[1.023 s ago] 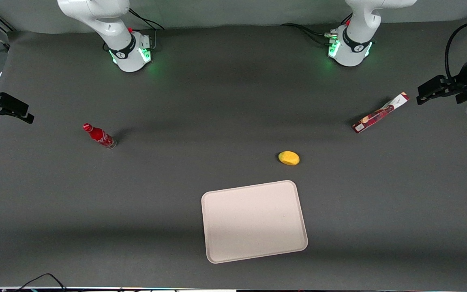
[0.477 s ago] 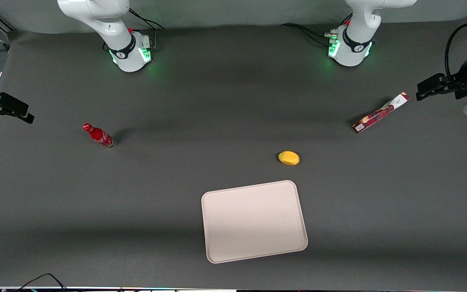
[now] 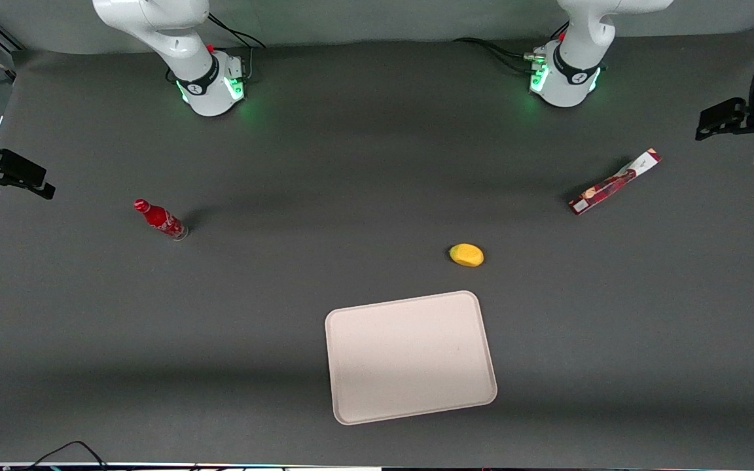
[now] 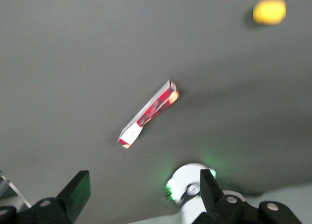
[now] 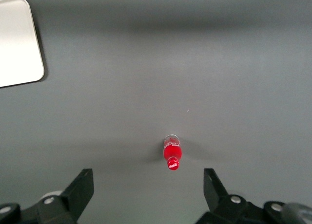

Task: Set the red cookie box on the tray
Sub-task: 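Lower the open left gripper down over the red plaid cookie box, then close the left gripper on the end of the cookie box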

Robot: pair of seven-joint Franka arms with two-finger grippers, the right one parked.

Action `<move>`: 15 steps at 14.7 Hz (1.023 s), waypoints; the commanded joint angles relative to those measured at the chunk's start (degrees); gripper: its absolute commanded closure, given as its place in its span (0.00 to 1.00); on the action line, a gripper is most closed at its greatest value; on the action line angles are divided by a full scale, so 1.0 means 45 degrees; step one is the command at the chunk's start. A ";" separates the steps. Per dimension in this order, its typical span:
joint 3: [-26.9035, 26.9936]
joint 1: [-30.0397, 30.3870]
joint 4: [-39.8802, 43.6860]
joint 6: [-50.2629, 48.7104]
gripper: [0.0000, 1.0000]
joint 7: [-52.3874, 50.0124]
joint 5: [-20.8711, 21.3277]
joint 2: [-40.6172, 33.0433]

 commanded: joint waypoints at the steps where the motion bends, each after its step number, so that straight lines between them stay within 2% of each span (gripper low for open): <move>1: 0.1179 -0.0008 -0.2759 0.0652 0.00 0.4717 0.0188 -0.0883; 5: 0.2100 0.0011 -0.6254 0.3324 0.00 0.7716 0.0168 -0.1566; 10: 0.2666 0.0011 -1.1215 0.8418 0.00 0.9318 0.0168 -0.2231; 15: 0.2901 -0.0008 -1.4871 1.3674 0.00 0.9654 0.0129 -0.1978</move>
